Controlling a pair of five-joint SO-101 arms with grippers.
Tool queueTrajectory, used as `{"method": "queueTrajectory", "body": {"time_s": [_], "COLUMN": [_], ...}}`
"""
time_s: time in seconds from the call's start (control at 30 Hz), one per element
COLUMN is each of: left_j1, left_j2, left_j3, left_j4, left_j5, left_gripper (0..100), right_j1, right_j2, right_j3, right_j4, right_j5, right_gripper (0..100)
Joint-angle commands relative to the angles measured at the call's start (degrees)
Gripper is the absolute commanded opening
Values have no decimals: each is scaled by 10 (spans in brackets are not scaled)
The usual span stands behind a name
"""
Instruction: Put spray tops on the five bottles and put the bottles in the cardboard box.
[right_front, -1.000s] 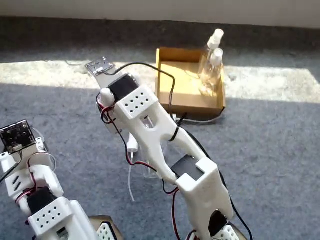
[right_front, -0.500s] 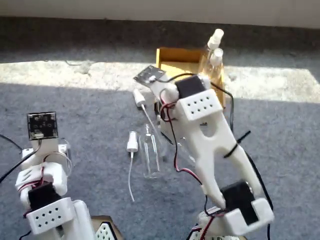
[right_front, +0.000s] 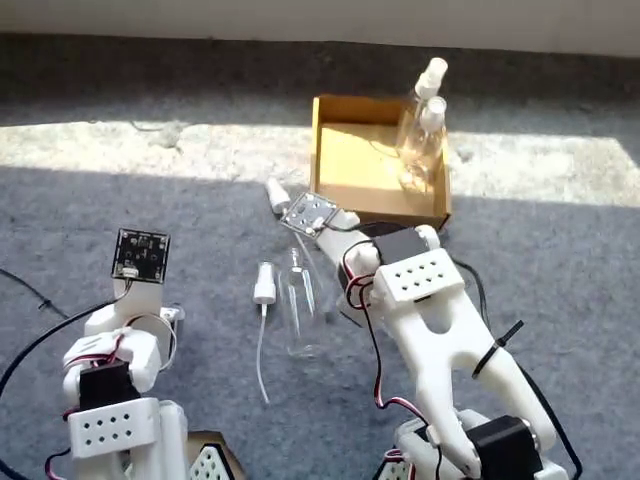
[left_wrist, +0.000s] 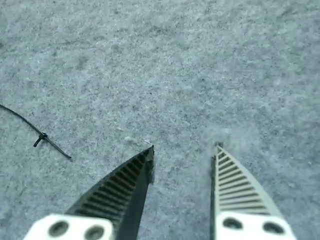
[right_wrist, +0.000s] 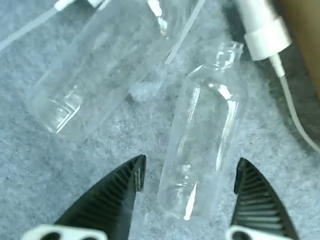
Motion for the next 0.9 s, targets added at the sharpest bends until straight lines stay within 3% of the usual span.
{"method": "queueTrajectory", "body": {"time_s": [0.0,0.43,0.87], "left_j1": [9,9,9], "left_j2": [-7,-7,-7], "left_j3": [11,29,29], "left_j4": [-21,-37,-37], "left_j5": [-4,-4,-4], "left_gripper": [175,175,175], "right_j1": [2,-15,-13], "right_j2": [-15,204,288], "right_j3": [-1,-171,-191], "right_j4": [-44,-43,-48], "right_j5": [-30,-44,-55], "right_gripper": [245,245,245]}}
